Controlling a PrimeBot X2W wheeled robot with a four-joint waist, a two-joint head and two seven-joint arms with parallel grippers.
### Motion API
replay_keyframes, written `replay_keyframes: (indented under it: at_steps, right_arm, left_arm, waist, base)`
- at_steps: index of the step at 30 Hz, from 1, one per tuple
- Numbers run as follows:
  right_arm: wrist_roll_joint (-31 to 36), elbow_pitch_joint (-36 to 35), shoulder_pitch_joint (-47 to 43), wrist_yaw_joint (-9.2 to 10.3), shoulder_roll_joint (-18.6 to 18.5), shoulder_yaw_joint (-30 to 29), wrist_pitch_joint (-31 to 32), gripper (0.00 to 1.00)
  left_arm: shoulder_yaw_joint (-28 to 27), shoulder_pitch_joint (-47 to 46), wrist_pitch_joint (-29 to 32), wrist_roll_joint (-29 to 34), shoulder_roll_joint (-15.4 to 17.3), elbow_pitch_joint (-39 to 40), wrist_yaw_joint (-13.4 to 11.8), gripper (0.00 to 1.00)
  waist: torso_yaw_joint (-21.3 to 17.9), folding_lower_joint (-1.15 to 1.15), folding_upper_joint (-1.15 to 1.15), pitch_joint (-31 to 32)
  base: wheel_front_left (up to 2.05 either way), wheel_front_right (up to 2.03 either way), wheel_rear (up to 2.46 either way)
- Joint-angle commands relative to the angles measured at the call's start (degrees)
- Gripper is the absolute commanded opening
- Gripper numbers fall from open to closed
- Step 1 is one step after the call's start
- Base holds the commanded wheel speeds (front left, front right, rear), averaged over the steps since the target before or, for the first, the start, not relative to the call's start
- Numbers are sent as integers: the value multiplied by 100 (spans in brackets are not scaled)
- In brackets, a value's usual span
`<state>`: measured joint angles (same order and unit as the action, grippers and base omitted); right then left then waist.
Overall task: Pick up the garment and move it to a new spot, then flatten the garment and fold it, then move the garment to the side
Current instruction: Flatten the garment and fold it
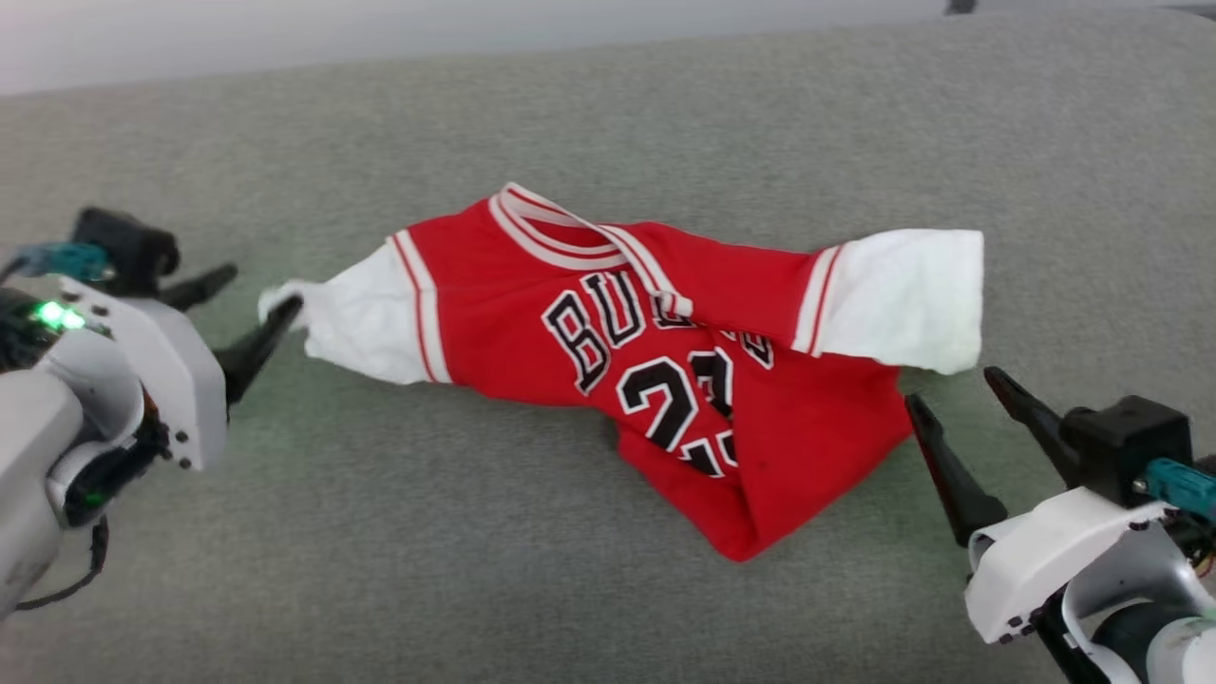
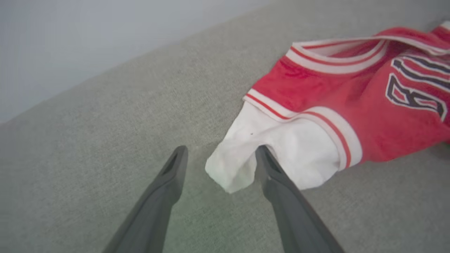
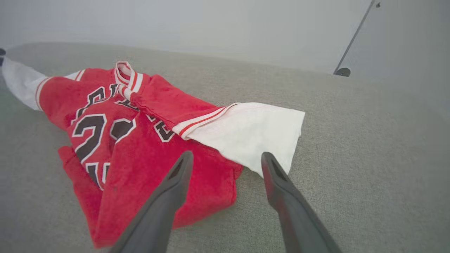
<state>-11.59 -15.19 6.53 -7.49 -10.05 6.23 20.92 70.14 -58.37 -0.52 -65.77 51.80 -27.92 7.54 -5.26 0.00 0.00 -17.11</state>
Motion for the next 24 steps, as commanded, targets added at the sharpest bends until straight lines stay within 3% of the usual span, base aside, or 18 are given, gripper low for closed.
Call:
replay_keyframes:
  at_steps: [1, 6, 10, 15, 18, 24]
  right_arm:
    - [59, 19, 88, 1, -193, 86, 112, 100]
    - [17, 49, 266, 1, -886, 325, 500, 100]
    - [-87, 45, 500, 1, -1429, 527, 782, 100]
    - [-206, 176, 841, 1, -1925, 799, 1046, 100]
    - [-273, 318, 1054, 1, -2217, 1073, 1145, 100]
    - [-406, 608, 1415, 1, -2587, 1511, 1303, 100]
  left_arm:
    - [-99, 178, -292, -86, -12, 58, -47, 100]
    - [-407, 630, -1238, -196, -108, 440, -499, 100]
    - [-859, 1074, -1459, -216, -244, 863, -961, 100]
    - [-2305, 2011, -1454, 364, -686, 1540, -1416, 100]
    - [-3188, 2639, -1457, 710, -1045, 1830, -1451, 100]
    - [-4288, 3621, -1458, 1350, -1605, 2118, -1178, 100]
  waist:
    - [164, 0, 0, 71]
    - [449, 0, 0, 74]
    - [668, 0, 0, 4]
    - [922, 0, 0, -120]
    - [1046, 0, 0, -204]
    - [1239, 0, 0, -372]
  base:
    - [0, 0, 0]
    - [0, 0, 0]
    - [0, 0, 0]
    - [0, 0, 0]
    - [0, 0, 0]
    - [0, 0, 0]
